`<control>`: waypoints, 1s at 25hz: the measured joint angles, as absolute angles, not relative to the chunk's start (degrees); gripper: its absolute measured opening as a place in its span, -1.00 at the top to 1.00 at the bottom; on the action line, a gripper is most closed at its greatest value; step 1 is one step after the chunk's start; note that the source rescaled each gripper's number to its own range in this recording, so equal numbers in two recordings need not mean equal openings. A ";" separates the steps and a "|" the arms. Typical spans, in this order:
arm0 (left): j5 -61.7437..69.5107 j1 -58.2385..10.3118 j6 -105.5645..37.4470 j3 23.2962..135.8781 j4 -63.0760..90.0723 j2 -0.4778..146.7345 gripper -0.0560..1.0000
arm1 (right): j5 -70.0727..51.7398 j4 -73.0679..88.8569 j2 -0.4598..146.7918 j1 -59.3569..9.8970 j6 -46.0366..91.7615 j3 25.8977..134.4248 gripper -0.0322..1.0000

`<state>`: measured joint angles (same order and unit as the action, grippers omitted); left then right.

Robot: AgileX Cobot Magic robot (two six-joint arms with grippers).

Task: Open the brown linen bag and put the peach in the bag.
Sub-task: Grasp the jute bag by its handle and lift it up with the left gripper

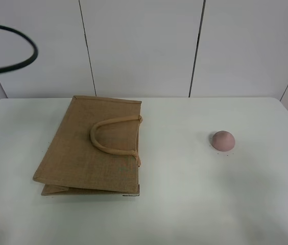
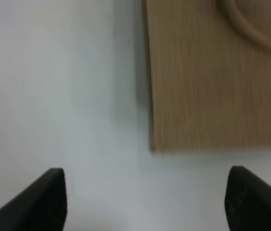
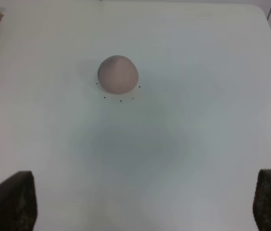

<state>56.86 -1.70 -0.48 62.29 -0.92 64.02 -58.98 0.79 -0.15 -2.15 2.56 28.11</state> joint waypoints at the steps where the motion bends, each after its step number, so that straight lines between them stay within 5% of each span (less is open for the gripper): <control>1: 56.46 -1.70 -0.82 64.55 -0.92 68.36 -0.97 | -58.98 0.79 -0.15 -2.15 2.56 28.11 -1.00; 12: 56.46 -2.48 3.31 88.05 -1.32 100.94 -0.97 | -58.98 0.79 -0.15 -2.15 2.56 28.11 -1.00; 25: 52.87 -19.04 15.80 91.55 -1.15 113.90 -0.97 | -58.98 0.79 -0.15 -2.15 2.56 28.11 -1.00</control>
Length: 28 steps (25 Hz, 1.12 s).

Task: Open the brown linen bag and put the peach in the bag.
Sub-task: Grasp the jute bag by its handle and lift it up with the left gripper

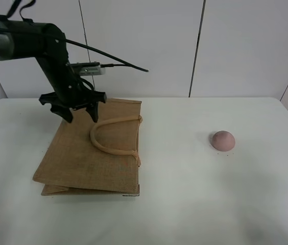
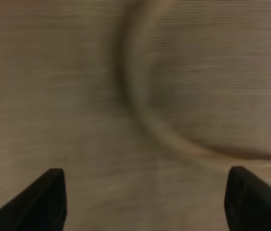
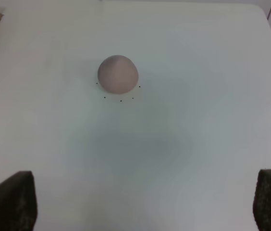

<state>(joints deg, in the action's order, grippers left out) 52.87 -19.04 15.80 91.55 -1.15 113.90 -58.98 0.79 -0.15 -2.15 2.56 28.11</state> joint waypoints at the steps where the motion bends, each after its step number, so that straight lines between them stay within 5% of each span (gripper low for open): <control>1: 52.17 -20.04 16.06 91.97 -1.09 114.92 -0.97 | -58.98 0.79 -0.15 -2.15 2.56 28.11 -1.00; 28: 45.82 -19.37 16.62 97.41 -3.94 130.77 -0.97 | -58.98 0.79 -0.15 -2.15 2.56 28.11 -1.00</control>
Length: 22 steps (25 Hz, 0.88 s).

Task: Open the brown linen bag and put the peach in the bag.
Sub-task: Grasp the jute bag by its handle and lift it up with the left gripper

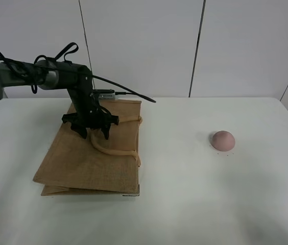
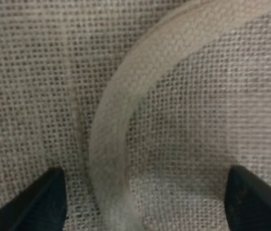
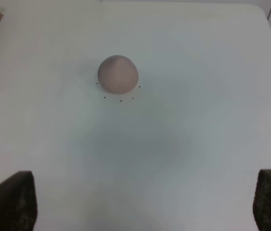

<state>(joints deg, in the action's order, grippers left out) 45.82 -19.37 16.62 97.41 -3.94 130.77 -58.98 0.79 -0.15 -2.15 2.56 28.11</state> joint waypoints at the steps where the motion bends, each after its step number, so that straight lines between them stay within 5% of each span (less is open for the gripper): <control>1: 45.61 -19.37 16.62 97.44 -3.89 131.56 -0.97 | -58.98 0.79 -0.15 -2.15 2.56 28.11 -1.00; 7: 44.96 -19.37 16.62 97.51 -3.94 132.91 -0.79 | -58.98 0.79 -0.15 -2.15 2.56 28.11 -1.00; 9: 44.96 -19.31 16.62 97.51 -3.99 132.96 -0.45 | -58.98 0.79 -0.15 -2.15 2.56 28.11 -1.00; 12: 45.97 -19.20 16.62 98.20 -4.55 132.96 0.47 | -58.98 0.79 -0.15 -2.15 2.56 28.11 -1.00; 14: 47.41 -19.20 16.62 99.27 -4.77 132.90 0.85 | -58.98 0.79 -0.15 -2.15 2.56 28.11 -1.00; 22: 57.77 -19.20 16.38 109.48 -4.53 129.76 0.88 | -58.98 0.79 -0.15 -2.15 2.56 28.11 -1.00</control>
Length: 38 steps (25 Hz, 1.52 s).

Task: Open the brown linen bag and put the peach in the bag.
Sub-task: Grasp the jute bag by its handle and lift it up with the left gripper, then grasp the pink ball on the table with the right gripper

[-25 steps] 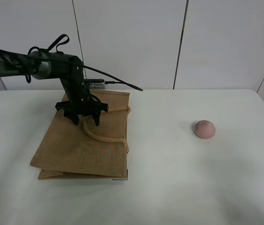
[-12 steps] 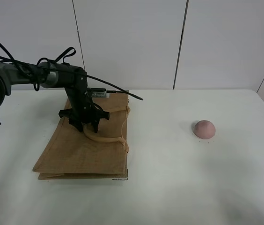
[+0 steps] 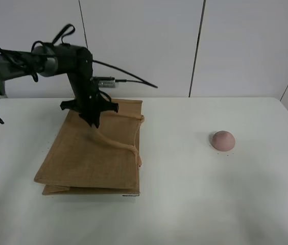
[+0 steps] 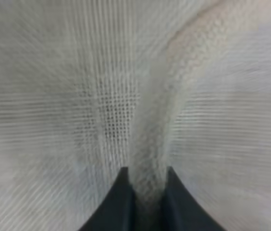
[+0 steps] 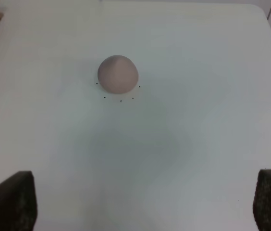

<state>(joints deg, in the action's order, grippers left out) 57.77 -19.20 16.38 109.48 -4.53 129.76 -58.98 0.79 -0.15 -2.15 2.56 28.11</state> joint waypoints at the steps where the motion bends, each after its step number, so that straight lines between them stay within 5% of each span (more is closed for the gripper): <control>1: 59.00 -19.20 15.94 111.04 -4.48 128.63 0.88 | -58.98 0.79 -0.15 -2.15 2.56 28.11 -1.00; 13: 67.11 -19.33 13.62 128.12 -4.00 120.53 0.88 | -58.98 0.85 -0.15 -2.15 2.56 28.11 -1.00; 31: 67.19 -19.33 7.59 128.54 3.31 108.64 0.89 | -58.79 0.90 0.28 -2.15 2.50 28.34 -1.00; 38: 67.19 -19.33 7.40 128.54 4.24 108.59 0.89 | -54.69 0.99 17.92 -2.15 1.95 34.12 -1.00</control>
<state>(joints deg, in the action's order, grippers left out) 67.19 -19.33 7.40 128.54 4.24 108.59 -54.69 0.99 17.92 -2.15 1.95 34.12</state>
